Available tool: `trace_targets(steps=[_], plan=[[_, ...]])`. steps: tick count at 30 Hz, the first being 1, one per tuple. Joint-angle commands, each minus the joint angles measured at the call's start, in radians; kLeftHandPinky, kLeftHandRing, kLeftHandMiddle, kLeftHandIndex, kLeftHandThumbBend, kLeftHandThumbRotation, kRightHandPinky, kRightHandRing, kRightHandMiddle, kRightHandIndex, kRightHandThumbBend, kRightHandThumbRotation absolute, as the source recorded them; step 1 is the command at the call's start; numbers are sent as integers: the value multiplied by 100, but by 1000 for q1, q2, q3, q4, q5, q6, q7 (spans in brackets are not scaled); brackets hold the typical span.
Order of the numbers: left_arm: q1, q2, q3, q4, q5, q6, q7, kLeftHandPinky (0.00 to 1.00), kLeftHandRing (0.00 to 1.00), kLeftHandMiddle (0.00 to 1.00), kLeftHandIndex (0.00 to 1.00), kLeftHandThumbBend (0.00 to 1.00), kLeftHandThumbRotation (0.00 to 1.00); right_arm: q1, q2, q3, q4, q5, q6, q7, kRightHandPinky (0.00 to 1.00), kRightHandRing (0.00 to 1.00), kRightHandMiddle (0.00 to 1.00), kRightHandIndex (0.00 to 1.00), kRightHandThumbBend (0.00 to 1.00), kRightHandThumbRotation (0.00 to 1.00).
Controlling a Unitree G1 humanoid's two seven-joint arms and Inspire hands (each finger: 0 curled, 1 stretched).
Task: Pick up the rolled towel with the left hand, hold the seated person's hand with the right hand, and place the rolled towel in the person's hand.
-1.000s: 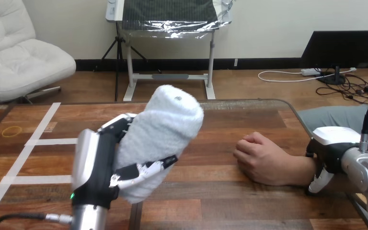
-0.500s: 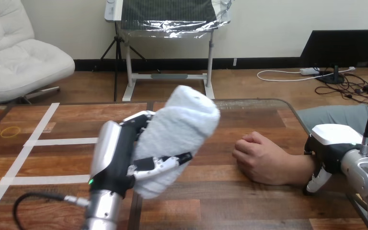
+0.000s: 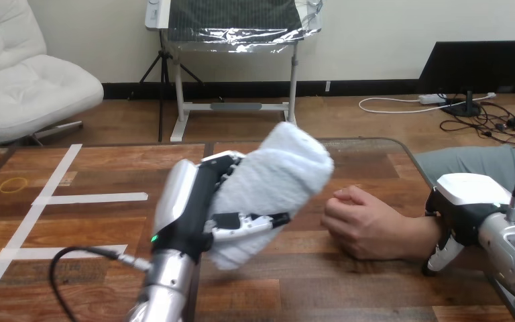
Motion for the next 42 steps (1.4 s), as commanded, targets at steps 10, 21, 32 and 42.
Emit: trace_targets(steps=[10,21,32,42], plan=[[-175,-48,-54,29,16,46,0,34,39,45,51,58,0,11,-9,-90,-135,58,0,-39,8,16,27,32,66,0],[-212,-76,-85,34,33,87,-4,33,38,44,50,57,0,32,-22,-111,-205,64,6,-24,10,18,28,33,67,0],[-234,-86,-104,45,40,94,-3,32,37,44,49,58,0,49,-30,-131,-261,68,1,-15,10,18,27,31,68,0],[-246,-83,-117,53,40,90,-7,33,37,44,49,57,0,60,-33,-145,-305,70,6,-2,10,17,26,30,69,0]])
